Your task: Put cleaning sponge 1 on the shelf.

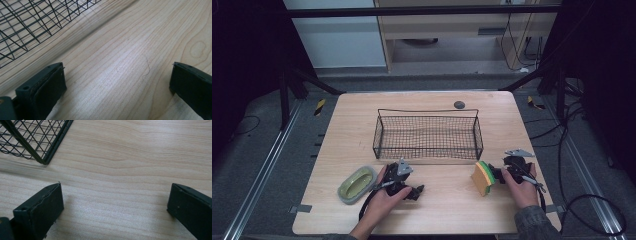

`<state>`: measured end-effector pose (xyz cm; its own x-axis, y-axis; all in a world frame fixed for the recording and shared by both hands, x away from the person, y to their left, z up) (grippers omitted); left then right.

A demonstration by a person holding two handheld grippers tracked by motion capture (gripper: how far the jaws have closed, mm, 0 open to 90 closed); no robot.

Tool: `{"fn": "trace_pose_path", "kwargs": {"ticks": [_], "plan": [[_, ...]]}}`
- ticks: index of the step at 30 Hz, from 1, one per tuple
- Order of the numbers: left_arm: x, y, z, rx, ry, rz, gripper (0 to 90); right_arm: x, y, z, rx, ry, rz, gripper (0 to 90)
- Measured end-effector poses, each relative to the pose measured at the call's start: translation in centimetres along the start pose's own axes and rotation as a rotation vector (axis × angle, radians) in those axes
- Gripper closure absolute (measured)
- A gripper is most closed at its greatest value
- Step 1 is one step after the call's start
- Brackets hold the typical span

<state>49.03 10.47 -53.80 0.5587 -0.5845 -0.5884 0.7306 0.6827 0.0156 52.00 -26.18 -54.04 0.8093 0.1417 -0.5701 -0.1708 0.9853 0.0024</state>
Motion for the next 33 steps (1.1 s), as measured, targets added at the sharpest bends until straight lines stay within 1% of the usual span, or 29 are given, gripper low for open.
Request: {"fn": "trace_pose_path", "kwargs": {"ticks": [3, 5, 6, 9, 10, 12, 13, 14, 15, 16, 17, 18, 19, 20, 21, 22, 23, 24, 25, 26, 27, 28, 29, 30, 31, 33], "plan": [[-0.1, 0.1, 0.0, 0.008, -0.004, -0.013, 0.1, 0.0, 0.0, 0.0, 0.000, 0.000, 0.001, 0.6], [-0.2, 0.1, 0.0, 0.008, -0.007, -0.017, 3.8, 0.0, 0.0, 0.0, 0.001, 0.002, 0.002, 0.4], [-0.6, 0.0, 0.2, 0.001, -0.022, -0.047, 4.4, 0.1, 0.0, 0.1, 0.000, 0.001, 0.002, 0.4], [-1.6, -0.1, 0.7, 0.046, -0.036, -0.030, 4.5, 0.2, -0.1, 0.1, -0.003, 0.000, 0.001, 0.4], [-2.2, -0.1, 0.9, 0.048, -0.040, -0.033, 5.6, 0.2, -0.1, 0.1, -0.004, -0.001, 0.002, 0.4], [-3.3, 0.0, 1.6, 0.042, -0.067, -0.030, 8.3, 0.1, -0.1, 0.1, -0.003, -0.001, 0.006, 0.4], [-3.3, 0.0, 1.6, 0.042, -0.067, -0.030, 8.7, 0.1, -0.1, 0.1, -0.003, -0.001, 0.006, 0.4], [-4.5, 0.4, 2.2, 0.056, -0.068, -0.004, 9.1, 0.0, -0.2, 0.0, -0.003, 0.001, 0.011, 0.4], [-4.5, 0.4, 2.2, 0.056, -0.068, -0.004, 9.1, 0.0, -0.2, 0.0, -0.004, 0.001, 0.010, 0.4], [-5.9, 0.7, 2.8, 0.074, -0.068, 0.013, 9.3, 0.0, -0.2, 0.0, -0.004, 0.001, 0.010, 0.4], [-5.9, 0.7, 2.8, 0.074, -0.068, 0.013, 9.3, 0.0, -0.2, 0.0, -0.004, 0.001, 0.010, 0.4], [-6.7, 1.0, 3.0, 0.077, -0.063, 0.022, 9.3, 0.0, -0.2, 0.0, -0.008, 0.001, 0.009, 0.4], [-8.1, 1.6, 3.4, 0.087, -0.039, 0.047, 9.3, 0.1, -0.2, 0.0, -0.004, 0.000, 0.008, 0.4], [-9.0, 2.2, 3.6, 0.098, -0.022, 0.068, 9.3, 0.1, -0.2, 0.1, -0.006, -0.001, 0.005, 0.4], [-9.0, 2.2, 3.6, 0.098, -0.022, 0.068, 9.3, 0.1, -0.2, 0.1, -0.003, 0.000, 0.006, 0.4], [-10.4, 3.1, 3.9, 0.112, -0.002, 0.100, 9.2, 0.2, -0.2, 0.1, -0.004, -0.001, 0.007, 0.4], [-10.4, 3.1, 3.9, 0.112, -0.002, 0.100, 8.8, 0.2, -0.2, 0.1, -0.004, -0.001, 0.007, 0.4], [-11.4, 4.0, 3.9, 0.101, 0.005, 0.117, 8.5, 0.1, -0.2, 0.1, -0.006, -0.001, 0.009, 0.4], [-11.4, 4.0, 3.9, 0.101, 0.005, 0.117, 8.5, 0.1, -0.2, 0.1, -0.006, -0.001, 0.009, 0.4], [-12.3, 5.0, 3.8, 0.087, 0.017, 0.133, 8.5, 0.0, -0.2, 0.0, -0.009, 0.002, 0.014, 0.4], [-12.7, 5.5, 3.7, 0.087, 0.022, 0.143, 8.5, -0.1, -0.2, 0.0, -0.008, 0.000, 0.020, 0.4], [-12.7, 5.5, 3.7, 0.087, 0.022, 0.143, 8.5, -0.2, -0.2, -0.1, -0.014, 0.001, 0.023, 0.4], [-13.0, 6.0, 3.5, 0.092, 0.044, 0.150, 8.5, -0.2, -0.2, -0.1, -0.014, 0.001, 0.023, 0.4], [-13.6, 6.7, 3.1, 0.099, 0.076, 0.173, 8.5, -0.3, -0.3, -0.2, -0.020, 0.003, 0.030, 0.4], [-13.6, 6.7, 3.1, 0.099, 0.076, 0.173, 8.6, -0.3, -0.3, -0.2, -0.020, 0.003, 0.030, 0.4], [-14.2, 7.3, 2.8, 0.094, 0.090, 0.185, 8.6, -0.3, -0.3, -0.2, -0.022, 0.002, 0.032, 0.4]]}}
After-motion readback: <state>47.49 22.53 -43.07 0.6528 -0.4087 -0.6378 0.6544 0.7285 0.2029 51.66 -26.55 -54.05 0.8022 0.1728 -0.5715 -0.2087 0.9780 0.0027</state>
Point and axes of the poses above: each handheld gripper's, and its own axes: x roughly forward along the jaws, z roughly out of its top, y roughly to its left, the point moved 4 cm from there along x, roughly forward along the jaws, and after that the axes turned 9 degrees about -y, right-handed, at the moved point
